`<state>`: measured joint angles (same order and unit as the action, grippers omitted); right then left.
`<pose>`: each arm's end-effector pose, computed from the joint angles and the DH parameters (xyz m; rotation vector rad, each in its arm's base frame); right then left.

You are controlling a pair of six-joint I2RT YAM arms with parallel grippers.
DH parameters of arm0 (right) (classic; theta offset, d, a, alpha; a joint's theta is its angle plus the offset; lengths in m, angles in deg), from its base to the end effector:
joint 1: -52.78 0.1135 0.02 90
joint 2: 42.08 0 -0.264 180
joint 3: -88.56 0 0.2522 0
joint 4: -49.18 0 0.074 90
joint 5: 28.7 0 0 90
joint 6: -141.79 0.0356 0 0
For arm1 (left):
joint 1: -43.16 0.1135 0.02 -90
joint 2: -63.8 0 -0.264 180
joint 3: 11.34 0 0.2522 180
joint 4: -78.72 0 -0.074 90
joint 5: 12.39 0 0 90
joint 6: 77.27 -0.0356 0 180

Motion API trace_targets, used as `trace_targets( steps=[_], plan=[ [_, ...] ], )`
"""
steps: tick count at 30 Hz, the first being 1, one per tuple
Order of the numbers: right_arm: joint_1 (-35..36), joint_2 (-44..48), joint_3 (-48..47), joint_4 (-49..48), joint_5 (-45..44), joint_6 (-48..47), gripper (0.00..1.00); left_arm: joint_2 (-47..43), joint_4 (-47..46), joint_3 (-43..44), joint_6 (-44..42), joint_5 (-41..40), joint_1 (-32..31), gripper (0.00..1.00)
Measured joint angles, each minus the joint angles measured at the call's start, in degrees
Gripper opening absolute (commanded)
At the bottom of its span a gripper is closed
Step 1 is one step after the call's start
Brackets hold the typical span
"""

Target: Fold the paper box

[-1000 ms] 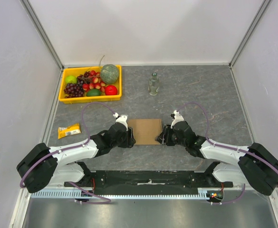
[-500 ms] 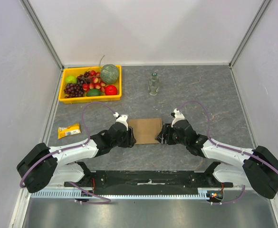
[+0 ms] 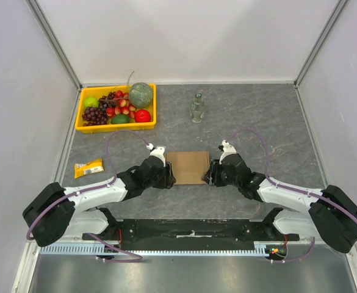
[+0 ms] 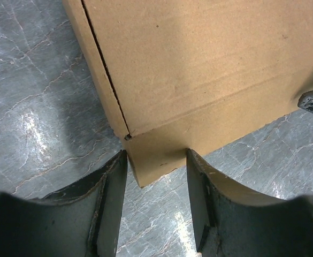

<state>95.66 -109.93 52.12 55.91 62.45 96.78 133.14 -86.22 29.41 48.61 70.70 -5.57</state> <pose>0.1621 0.1515 0.1589 0.0322 2.3767 0.8191 0.1532 -0.1681 0.1644 0.2072 2.3945 -0.5850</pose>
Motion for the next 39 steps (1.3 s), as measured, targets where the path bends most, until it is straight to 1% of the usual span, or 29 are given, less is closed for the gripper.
trace_targets(
  steps=[11,20,28,33,39],
  plan=[
    [-0.4,-1.5,0.0,-2.5,1.4,0.8,0.32,0.7,0.0,0.2,-0.5,-0.2,0.0,0.53],
    [-0.7,-2.6,0.5,-4.7,2.1,1.7,0.31,0.7,0.3,0.2,-0.8,-0.6,0.2,0.52],
    [-0.8,-3.0,1.5,-6.7,2.1,2.1,0.31,0.7,0.3,0.2,-0.8,-0.7,0.2,0.52],
    [-0.9,-3.0,1.5,-6.7,2.1,2.1,0.31,0.7,0.5,0.2,-0.8,-1.5,0.2,0.54],
    [-1.1,-3.0,1.5,-7.3,2.3,2.1,0.31,0.5,2.0,0.4,-0.9,-2.0,0.1,0.63]
  ],
)
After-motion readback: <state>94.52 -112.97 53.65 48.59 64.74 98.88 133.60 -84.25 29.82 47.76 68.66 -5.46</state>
